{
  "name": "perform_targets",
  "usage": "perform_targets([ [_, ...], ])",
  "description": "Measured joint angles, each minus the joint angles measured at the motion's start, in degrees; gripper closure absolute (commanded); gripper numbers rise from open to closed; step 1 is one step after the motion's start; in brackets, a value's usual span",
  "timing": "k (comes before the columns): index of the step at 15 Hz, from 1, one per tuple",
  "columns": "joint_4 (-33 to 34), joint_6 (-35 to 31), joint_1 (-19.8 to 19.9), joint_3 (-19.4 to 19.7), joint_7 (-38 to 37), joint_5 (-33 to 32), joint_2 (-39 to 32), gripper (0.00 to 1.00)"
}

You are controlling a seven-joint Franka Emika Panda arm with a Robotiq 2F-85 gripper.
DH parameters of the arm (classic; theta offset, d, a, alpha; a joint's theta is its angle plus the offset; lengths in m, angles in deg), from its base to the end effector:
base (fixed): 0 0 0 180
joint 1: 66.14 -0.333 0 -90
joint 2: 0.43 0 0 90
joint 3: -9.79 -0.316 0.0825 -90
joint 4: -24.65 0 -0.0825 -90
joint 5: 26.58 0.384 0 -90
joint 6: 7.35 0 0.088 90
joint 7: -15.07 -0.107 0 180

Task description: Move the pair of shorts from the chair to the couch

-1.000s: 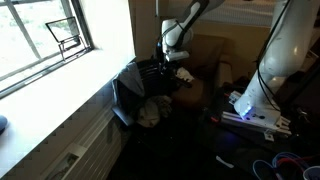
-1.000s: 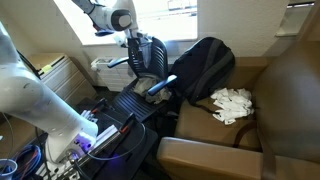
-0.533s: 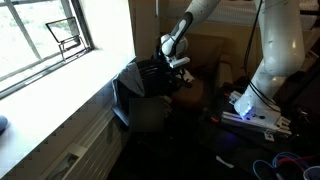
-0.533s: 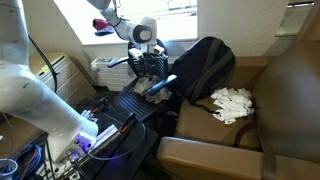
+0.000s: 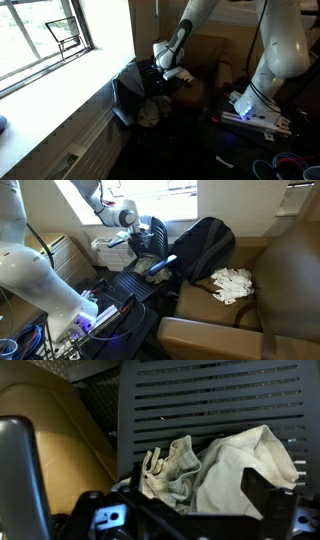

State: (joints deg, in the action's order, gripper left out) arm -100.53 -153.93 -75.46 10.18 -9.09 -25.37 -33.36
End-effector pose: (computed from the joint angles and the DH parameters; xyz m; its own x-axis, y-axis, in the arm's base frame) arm 0.5193 0.0810 0.1054 0.9415 -0.2823 -0.1841 -0.2723 -0.9591 0.0780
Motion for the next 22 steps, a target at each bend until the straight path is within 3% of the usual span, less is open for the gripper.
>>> perform_targets([
  [3,-2.00,-4.46,-10.29,2.08,-9.22,-4.17,-2.75,0.00],
  [4,-1.89,-4.47,-11.88,2.51,-10.11,-4.04,-3.57,0.00],
  [10,-0.73,-4.24,-12.14,3.10,-10.79,-4.23,-4.50,0.00],
  [14,5.22,-5.65,-14.04,4.09,-11.80,-4.62,-13.21,0.00],
  [18,12.67,-5.62,-17.12,7.95,-13.01,-5.23,-20.89,0.00],
  [22,17.87,-1.43,-17.61,11.55,-13.00,-6.09,-24.05,0.00],
])
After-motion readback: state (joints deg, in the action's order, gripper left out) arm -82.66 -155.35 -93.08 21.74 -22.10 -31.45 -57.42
